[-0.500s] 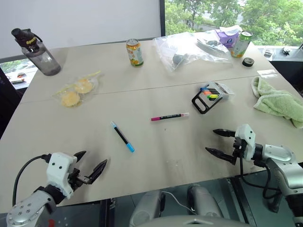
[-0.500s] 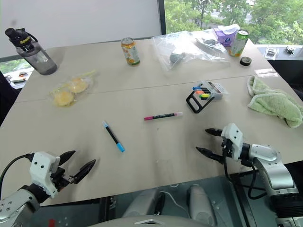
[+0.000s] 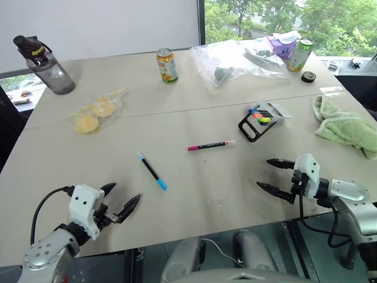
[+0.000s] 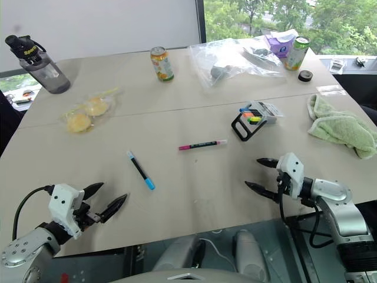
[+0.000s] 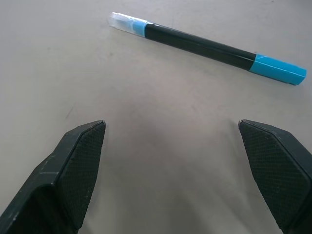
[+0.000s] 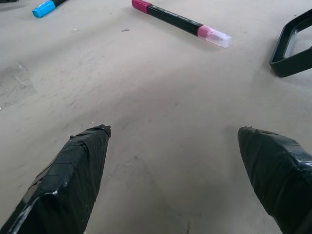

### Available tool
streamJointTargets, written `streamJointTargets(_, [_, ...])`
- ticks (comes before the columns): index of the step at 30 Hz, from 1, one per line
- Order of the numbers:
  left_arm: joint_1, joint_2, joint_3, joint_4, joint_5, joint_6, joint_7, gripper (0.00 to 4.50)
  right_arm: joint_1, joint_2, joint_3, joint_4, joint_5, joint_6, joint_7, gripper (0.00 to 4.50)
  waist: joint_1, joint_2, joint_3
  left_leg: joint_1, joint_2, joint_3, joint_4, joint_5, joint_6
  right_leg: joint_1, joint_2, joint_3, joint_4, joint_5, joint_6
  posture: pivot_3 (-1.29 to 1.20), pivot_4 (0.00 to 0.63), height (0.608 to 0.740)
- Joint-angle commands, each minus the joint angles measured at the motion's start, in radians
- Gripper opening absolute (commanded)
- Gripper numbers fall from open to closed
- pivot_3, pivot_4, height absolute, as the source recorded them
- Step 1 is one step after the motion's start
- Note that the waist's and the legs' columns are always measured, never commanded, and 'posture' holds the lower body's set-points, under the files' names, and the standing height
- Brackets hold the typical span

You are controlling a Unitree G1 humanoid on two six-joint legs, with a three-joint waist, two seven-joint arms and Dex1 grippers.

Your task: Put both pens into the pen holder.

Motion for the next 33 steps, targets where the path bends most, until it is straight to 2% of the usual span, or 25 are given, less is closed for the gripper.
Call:
streamJointTargets(1, [-0.002, -0.004, 0.000, -0.010, 0.007, -0.020, 0.018, 4.50, -0.008, -0.012, -0.035, -0.029, 0.019, -0.022, 0.011, 4.47, 0.000, 0.000, 0.000, 0.000, 0.000, 0.000, 0.000, 0.000, 0.000, 0.000, 0.000, 0.000, 0.000, 0.000, 0.000, 0.00, 0.150, 0.739])
streamJointTargets(8, [-0.016, -0.035, -0.015, -0.068, -0.017, 0.026, 0.073, 4.50, -0.027, -0.018, -0.031, -0.006, 0.023, -0.033, 0.037, 4.47, 0.000, 0.000, 0.000, 0.000, 0.000, 0.000, 0.000, 0.000, 0.000, 0.000, 0.000, 0.000, 0.000, 0.000, 0.000, 0.00, 0.150, 0.739])
streamJointTargets(12, [-0.061, -0.071, -0.041, -0.163, -0.057, 0.147, 0.172, 4.50, -0.037, -0.015, -0.020, -0.018, 0.031, -0.020, 0.052, 4.47, 0.001, 0.000, 0.000, 0.000, 0.000, 0.000, 0.000, 0.000, 0.000, 0.000, 0.000, 0.000, 0.000, 0.000, 0.000, 0.00, 0.150, 0.739])
streamJointTargets(18, [-0.243, -0.151, -0.057, -0.299, -0.141, 0.423, 0.432, 4.50, -0.023, -0.051, -0.007, -0.190, 0.177, 0.126, 0.134, 4.47, 0.001, 0.000, 0.000, 0.000, 0.000, -0.001, 0.000, 0.000, -0.001, 0.000, 0.000, -0.001, 0.001, 0.000, 0.000, 0.00, 0.150, 0.739])
streamJointTargets(21, [-0.292, -0.162, -0.089, -0.328, -0.140, 0.497, 0.488, 4.50, -0.034, -0.054, -0.009, -0.228, 0.212, 0.166, 0.130, 4.47, 0.000, -0.001, 0.000, 0.000, 0.000, -0.001, 0.000, 0.001, -0.001, 0.000, 0.000, -0.001, 0.001, 0.000, 0.000, 0.00, 0.150, 0.739])
streamJointTargets(25, [-0.368, -0.203, -0.154, -0.318, -0.101, 0.645, 0.627, 4.50, -0.059, -0.050, 0.002, -0.264, 0.212, 0.180, 0.115, 4.47, 0.002, -0.001, 0.000, 0.000, 0.000, -0.001, 0.000, 0.001, -0.001, 0.000, 0.000, -0.001, 0.001, 0.000, 0.000, 0.00, 0.150, 0.739])
streamJointTargets(29, [-0.404, -0.276, -0.133, -0.291, -0.114, 0.744, 0.714, 4.50, -0.061, -0.046, 0.006, -0.273, 0.201, 0.182, 0.106, 4.47, 0.002, -0.001, 0.000, 0.000, -0.001, -0.001, 0.000, 0.001, -0.001, 0.000, 0.000, -0.001, 0.001, 0.000, 0.000, 0.00, 0.150, 0.739])
streamJointTargets(33, [-0.424, -0.237, -0.226, -0.234, 0.026, 0.853, 0.823, 4.50, -0.052, -0.050, 0.018, -0.267, 0.172, 0.158, 0.110, 4.47, 0.002, 0.000, -0.001, 0.000, -0.001, -0.001, 0.000, 0.001, -0.001, 0.000, 0.000, -0.001, 0.001, 0.000, 0.000, 0.00, 0.150, 0.739])
